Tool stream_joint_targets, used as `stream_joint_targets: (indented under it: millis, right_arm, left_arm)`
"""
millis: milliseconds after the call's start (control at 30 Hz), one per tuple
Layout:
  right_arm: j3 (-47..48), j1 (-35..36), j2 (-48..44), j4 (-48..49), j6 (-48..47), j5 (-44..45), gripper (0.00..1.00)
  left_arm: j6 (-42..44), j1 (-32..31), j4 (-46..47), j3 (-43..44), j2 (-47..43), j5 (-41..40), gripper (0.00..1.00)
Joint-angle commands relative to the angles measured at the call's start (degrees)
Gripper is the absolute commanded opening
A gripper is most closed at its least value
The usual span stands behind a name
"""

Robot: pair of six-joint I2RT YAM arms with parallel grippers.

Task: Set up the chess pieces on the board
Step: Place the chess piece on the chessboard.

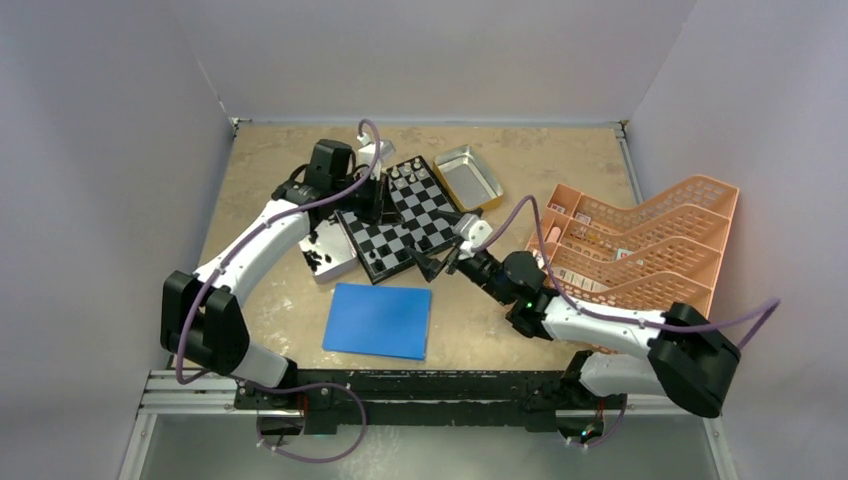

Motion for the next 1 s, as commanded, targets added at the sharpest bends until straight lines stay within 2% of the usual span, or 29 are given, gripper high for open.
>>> stream_joint_targets:
  millis: [0,200,333,600,967]
  right_arm:
    - [2.6,0.3,-4.8,-8.7,10.3,9.7,0.99]
    - [6.6,0.2,-10.6,-22.3,19.1,15.7,0.99]
    - [4.3,0.2,-15.4,-23.7,21.2,15.7,0.99]
    - [2.0,0.2,-19.7,-22.6,21.3,17.1,0.99]
    - [1.5,0.3,-19.5,-21.4,20.4,17.1,0.99]
  left_arm:
    - [-1.7,-1.4,1.5,2.5,1.3,-12.4,0.00]
    - [-3.1,-3.2,0.1,3.2,5.7,-24.5,0.00]
    - [-3.4,-5.2,-0.8,3.8,8.9,-30.0,0.00]
    - [-3.1,-7.4,2.5,3.5,13.6,-32.4,0.00]
    - [-2.5,-7.5,1.8,4.0,18.3,-35.0,0.00]
